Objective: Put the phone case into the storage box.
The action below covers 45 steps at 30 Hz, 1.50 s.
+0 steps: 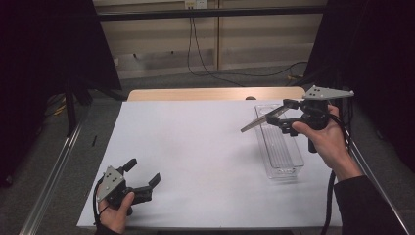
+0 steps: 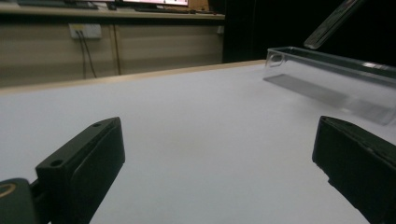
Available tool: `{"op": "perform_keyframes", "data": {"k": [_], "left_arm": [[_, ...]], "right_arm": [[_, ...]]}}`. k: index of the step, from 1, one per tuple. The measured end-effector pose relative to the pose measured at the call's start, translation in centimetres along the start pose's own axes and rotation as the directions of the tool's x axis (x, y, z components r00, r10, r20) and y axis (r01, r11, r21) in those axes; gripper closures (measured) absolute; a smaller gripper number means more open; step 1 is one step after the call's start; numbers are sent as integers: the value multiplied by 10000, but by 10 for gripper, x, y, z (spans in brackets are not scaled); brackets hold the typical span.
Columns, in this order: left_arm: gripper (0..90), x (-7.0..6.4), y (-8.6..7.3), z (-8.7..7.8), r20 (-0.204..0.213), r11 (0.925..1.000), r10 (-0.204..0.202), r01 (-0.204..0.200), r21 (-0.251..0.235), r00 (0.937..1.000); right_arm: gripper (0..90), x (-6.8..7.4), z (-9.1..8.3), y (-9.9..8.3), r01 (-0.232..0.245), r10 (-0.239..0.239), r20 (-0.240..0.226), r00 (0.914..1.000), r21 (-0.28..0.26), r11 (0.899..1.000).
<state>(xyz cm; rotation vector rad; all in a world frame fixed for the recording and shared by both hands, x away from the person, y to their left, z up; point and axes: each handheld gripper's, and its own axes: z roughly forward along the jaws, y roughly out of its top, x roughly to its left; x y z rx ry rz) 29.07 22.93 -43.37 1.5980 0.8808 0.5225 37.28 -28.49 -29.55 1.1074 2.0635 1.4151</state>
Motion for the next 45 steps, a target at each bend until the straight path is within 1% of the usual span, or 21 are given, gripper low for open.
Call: {"op": "perform_keyframes", "data": {"k": [1, 2, 3, 5, 6, 7, 9, 13, 15, 19, 23, 25, 28, 30, 35, 36, 41, 43, 45], "left_arm": [[25, 0, 0, 0, -95, 9998, 182, -182, 47, 9998], [25, -1, 0, 0, -210, 9989, 461, -460, 80, 9987], [25, -2, 1, 0, -168, 9987, 512, -511, 43, 9985], [26, -3, 1, 0, -143, 9989, 472, -472, -26, 9988], [26, -3, 1, 0, -214, 9978, 666, -666, 35, 9975], [26, -3, 1, 0, -260, 9975, 709, -709, 41, 9971], [26, -3, 1, 0, -354, 9977, 674, -673, 24, 9971], [26, -3, 1, 0, -329, 9969, 785, -785, 14, 9964], [26, -5, 2, -1, -244, 9969, 776, -779, -119, 9967], [26, -7, 3, -1, -290, 9953, 963, -966, -112, 9949], [26, -6, 2, -1, -324, 9956, 928, -932, -107, 9952], [27, -6, 2, -1, -319, 9957, 924, -927, -92, 9952], [27, -5, 3, -1, -359, 9951, 981, -985, -111, 9945], [27, -5, 2, -1, -364, 9956, 930, -935, -112, 9950], [27, -4, 2, 0, -384, 9957, 914, -918, -107, 9951], [27, -4, 2, 0, -384, 9955, 943, -945, -27, 9948], [27, -4, 2, 0, -361, 9952, 976, -976, 16, 9946], [27, -4, 2, 1, -329, 9951, 992, -991, 30, 9945], [27, -4, 1, 1, -291, 9958, 920, -920, 24, 9953]], "right_arm": [[122, -2, 0, 1, -147, 146, 221, 9996, 34, 9999], [122, -3, 0, 2, -191, 189, 371, 9991, 53, 9998], [122, -6, 0, 2, -287, 282, 611, 9977, 85, 9996], [122, -10, 0, 3, -446, 435, 845, 9955, 117, 9989], [122, -12, 0, 3, -503, 487, 988, 9939, 131, 9986], [122, -15, -1, 4, -561, 543, 1123, 9922, 125, 9983], [122, -20, -1, 4, -654, 629, 1343, 9889, 142, 9978], [122, -28, -2, 5, -759, 721, 1697, 9828, 160, 9970], [122, -31, -3, 6, -826, 789, 1847, 9796, 124, 9965], [122, -35, -3, 9, -824, 788, 2100, 9745, 86, 9966], [122, -40, 0, 7, -864, 799, 2433, 9667, 161, 9961], [122, -42, 2, 5, -833, 743, 2534, 9645, 249, 9962], [122, -43, 4, 2, -643, 530, 2648, 9628, 342, 9973], [122, -44, 6, -1, -668, 505, 2776, 9594, 496, 9965], [122, -47, 11, -9, -758, 538, 2979, 9531, 625, 9952], [122, -47, 12, -10, -754, 525, 2981, 9531, 657, 9950], [122, -49, 19, -16, -820, 542, 3081, 9498, 783, 9936], [122, -49, 22, -18, -864, 569, 3168, 9468, 799, 9931], [122, -49, 25, -20, -918, 608, 3243, 9440, 813, 9925]]}}
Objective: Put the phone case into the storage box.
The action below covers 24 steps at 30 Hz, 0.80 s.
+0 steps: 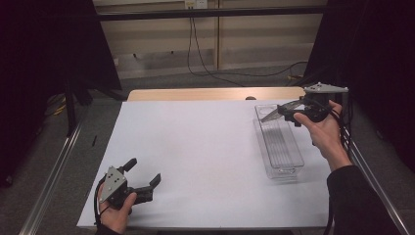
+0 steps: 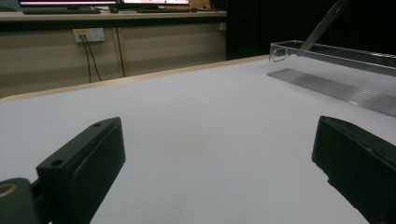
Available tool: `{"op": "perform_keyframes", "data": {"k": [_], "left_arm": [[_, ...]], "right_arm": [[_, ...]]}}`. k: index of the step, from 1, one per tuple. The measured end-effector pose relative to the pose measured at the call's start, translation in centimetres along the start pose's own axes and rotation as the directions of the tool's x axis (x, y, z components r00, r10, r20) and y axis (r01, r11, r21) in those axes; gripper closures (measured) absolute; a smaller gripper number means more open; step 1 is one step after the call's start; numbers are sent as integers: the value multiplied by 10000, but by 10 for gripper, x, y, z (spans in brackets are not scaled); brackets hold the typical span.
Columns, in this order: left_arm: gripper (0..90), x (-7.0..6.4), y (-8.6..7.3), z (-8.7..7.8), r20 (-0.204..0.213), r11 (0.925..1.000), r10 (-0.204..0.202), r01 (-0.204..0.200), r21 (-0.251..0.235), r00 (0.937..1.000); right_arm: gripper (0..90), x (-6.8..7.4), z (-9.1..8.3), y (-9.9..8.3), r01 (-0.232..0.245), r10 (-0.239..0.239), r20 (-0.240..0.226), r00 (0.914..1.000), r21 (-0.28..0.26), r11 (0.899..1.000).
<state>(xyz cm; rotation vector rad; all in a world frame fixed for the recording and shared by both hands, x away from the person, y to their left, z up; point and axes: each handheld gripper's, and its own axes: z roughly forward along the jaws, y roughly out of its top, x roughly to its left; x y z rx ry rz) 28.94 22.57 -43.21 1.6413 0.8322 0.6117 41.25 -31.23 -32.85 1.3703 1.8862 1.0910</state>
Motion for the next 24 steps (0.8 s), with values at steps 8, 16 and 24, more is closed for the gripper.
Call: {"op": "perform_keyframes", "data": {"k": [8, 16, 24], "left_arm": [[27, 0, 0, 0, 15, 10000, 59, -59, 2, 10000], [28, 0, 1, 0, -27, 10000, 28, -28, -62, 10000], [29, 0, 1, 1, -9, 10000, 40, -40, -22, 10000]], "right_arm": [[122, 6, 9, -1, -62, 64, 225, 9997, -60, 10000], [122, 11, 20, -3, -169, 166, 534, 9984, 49, 9998], [122, 12, 30, -7, -333, 322, 810, 9962, 133, 9994]]}}
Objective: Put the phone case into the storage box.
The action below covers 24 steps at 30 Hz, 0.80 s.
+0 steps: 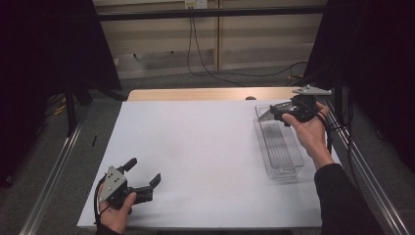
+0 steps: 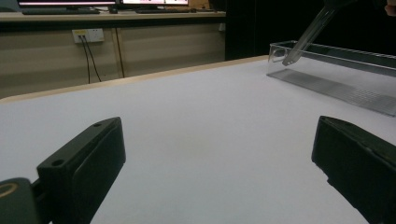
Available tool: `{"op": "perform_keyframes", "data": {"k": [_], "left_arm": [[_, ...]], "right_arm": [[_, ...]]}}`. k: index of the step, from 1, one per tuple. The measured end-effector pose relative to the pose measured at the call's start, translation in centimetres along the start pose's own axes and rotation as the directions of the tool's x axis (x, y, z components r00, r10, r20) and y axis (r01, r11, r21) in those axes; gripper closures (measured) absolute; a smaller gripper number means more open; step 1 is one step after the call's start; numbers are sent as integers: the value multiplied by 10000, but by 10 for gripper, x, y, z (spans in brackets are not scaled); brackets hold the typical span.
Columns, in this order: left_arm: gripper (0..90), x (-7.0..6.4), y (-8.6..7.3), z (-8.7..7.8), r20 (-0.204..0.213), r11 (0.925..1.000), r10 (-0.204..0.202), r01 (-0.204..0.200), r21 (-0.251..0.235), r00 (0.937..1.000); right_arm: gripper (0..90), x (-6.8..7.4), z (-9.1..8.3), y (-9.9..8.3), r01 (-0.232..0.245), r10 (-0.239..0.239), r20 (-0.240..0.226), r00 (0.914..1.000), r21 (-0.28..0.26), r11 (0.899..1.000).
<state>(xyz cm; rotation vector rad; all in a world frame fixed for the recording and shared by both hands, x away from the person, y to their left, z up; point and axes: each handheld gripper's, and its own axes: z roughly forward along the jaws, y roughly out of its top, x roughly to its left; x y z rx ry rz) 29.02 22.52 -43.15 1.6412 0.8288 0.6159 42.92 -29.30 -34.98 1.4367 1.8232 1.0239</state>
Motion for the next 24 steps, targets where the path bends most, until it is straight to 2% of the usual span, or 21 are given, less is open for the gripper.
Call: {"op": "perform_keyframes", "data": {"k": [5, 9, 13, 15, 17, 21, 24], "left_arm": [[29, -2, 1, 1, 104, 9999, 171, -171, 20, 9998], [29, -1, 0, 1, 66, 10000, 86, -86, 17, 9999], [29, -1, 0, 0, 41, 9999, 127, -127, 18, 9999], [29, -1, 0, 1, 45, 9999, 103, -103, 25, 9999], [29, -1, 0, 1, 26, 10000, 71, -71, 31, 10000], [28, -1, 0, 1, 66, 9999, 104, -105, 25, 9999], [29, -1, 0, 0, 37, 9999, 95, -95, 51, 9999]], "right_arm": [[122, 1, 7, 0, -273, 272, 251, 9993, 9, 9996], [122, 5, 12, -1, -327, 327, 414, 9986, -4, 9995], [122, 5, 15, 0, -776, 779, 672, 9947, -72, 9970], [122, 4, 15, 0, -857, 851, 907, 9922, 21, 9963], [122, 3, 17, 0, -1012, 1000, 951, 9904, 72, 9948], [122, 6, 20, -1, -890, 872, 1087, 9902, 114, 9960], [122, 8, 23, -2, -992, 985, 1253, 9872, -4, 9951]]}}
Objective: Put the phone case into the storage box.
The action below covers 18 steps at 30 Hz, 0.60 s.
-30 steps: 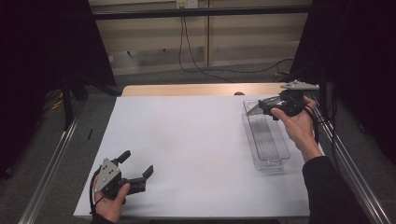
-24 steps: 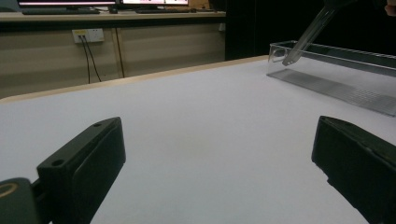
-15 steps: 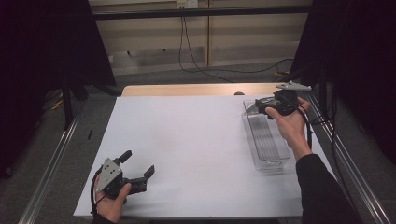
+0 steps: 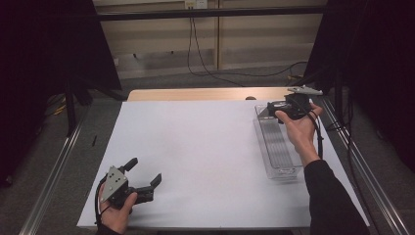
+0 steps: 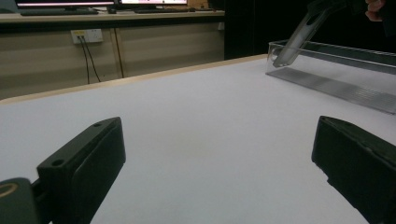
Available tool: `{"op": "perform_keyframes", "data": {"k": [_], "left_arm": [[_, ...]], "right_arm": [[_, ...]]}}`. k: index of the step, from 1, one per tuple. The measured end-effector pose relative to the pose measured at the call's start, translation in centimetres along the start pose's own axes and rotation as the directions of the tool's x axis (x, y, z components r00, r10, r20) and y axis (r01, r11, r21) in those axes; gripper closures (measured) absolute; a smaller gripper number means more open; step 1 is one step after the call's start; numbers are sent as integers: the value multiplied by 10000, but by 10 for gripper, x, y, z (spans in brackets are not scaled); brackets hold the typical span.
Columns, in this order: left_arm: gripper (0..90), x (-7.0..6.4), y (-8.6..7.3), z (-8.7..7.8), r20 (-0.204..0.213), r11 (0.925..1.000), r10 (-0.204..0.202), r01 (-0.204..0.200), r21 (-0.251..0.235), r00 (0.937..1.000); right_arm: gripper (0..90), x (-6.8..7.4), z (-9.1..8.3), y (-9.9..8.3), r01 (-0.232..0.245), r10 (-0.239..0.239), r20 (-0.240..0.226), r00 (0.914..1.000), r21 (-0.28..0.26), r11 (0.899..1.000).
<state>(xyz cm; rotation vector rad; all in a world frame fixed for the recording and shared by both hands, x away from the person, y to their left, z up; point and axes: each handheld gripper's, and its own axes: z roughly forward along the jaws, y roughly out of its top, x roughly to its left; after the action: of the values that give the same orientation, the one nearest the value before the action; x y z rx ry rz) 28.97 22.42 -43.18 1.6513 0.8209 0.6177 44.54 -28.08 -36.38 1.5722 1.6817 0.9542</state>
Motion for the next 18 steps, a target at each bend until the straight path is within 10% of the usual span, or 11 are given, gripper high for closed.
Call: {"op": "perform_keyframes", "data": {"k": [18], "left_arm": [[29, 0, 0, 0, -37, 10000, 37, -37, 50, 10000]], "right_arm": [[122, 9, 18, -1, 143, -128, 502, 9987, -295, 9995]]}}
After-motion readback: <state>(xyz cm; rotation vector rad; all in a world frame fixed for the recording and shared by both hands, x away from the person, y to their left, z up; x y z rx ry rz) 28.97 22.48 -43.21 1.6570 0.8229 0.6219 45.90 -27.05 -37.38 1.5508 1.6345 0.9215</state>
